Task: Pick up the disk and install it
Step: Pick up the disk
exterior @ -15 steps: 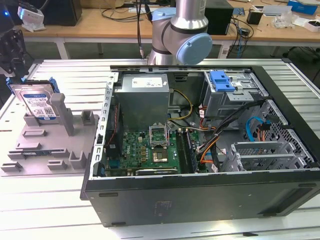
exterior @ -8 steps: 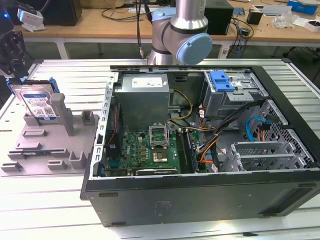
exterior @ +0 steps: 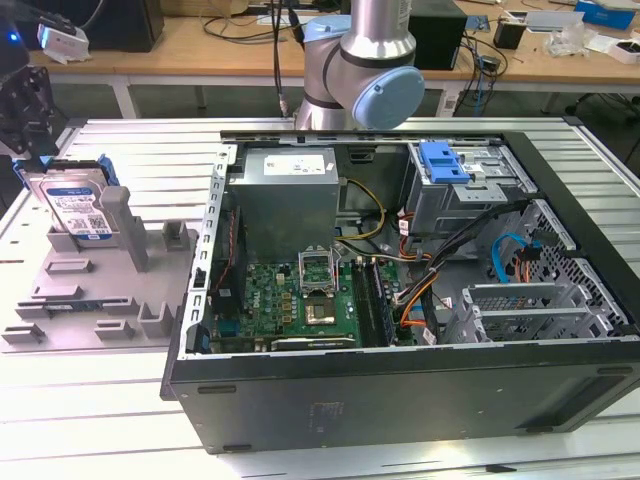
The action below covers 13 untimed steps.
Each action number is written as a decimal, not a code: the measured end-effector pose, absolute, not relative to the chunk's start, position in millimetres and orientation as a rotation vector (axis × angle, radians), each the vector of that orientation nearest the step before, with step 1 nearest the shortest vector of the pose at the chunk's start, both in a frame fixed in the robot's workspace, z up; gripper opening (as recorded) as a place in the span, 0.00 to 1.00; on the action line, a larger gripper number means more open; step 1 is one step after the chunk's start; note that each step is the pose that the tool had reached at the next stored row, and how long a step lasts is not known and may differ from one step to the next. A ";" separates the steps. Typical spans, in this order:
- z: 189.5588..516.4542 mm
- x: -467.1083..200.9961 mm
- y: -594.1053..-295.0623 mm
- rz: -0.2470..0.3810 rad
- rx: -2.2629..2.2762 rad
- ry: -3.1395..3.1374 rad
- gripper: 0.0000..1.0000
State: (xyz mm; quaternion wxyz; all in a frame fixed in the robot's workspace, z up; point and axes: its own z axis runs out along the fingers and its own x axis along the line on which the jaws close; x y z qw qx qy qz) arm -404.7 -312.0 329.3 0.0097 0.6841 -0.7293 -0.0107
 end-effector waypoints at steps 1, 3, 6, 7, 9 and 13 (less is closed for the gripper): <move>328.5 -404.7 -312.0 -0.034 2.132 -2.281 0.44; 326.7 -404.7 -312.1 -0.035 2.124 -2.289 0.44; 324.8 -404.7 -312.4 -0.035 2.117 -2.296 0.44; 324.2 -404.7 -312.5 -0.036 2.115 -2.298 0.44; 323.0 -404.8 -312.7 -0.036 2.111 -2.302 0.44; 320.1 -404.7 -312.8 -0.036 2.101 -2.312 0.44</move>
